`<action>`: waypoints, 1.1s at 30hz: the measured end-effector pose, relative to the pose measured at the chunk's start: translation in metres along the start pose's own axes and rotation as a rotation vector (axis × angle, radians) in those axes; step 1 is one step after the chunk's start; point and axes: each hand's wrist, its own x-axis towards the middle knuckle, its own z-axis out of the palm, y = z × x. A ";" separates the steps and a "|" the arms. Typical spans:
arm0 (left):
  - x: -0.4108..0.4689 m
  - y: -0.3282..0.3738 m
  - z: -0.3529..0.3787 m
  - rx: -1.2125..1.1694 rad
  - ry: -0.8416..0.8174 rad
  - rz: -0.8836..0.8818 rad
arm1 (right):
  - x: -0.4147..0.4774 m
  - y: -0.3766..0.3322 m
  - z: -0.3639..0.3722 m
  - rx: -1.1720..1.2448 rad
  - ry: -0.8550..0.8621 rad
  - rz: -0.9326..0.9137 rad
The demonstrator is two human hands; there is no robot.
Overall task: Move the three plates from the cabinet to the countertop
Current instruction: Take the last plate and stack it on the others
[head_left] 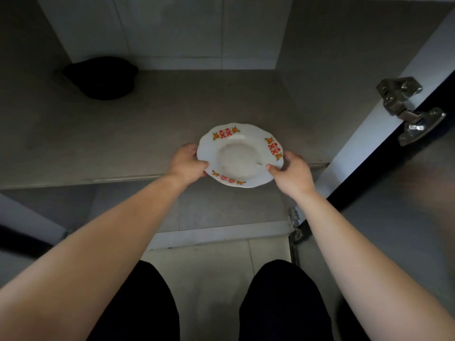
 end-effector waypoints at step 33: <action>-0.071 -0.027 -0.063 -0.249 0.121 -0.037 | -0.061 -0.035 0.030 0.453 0.000 0.112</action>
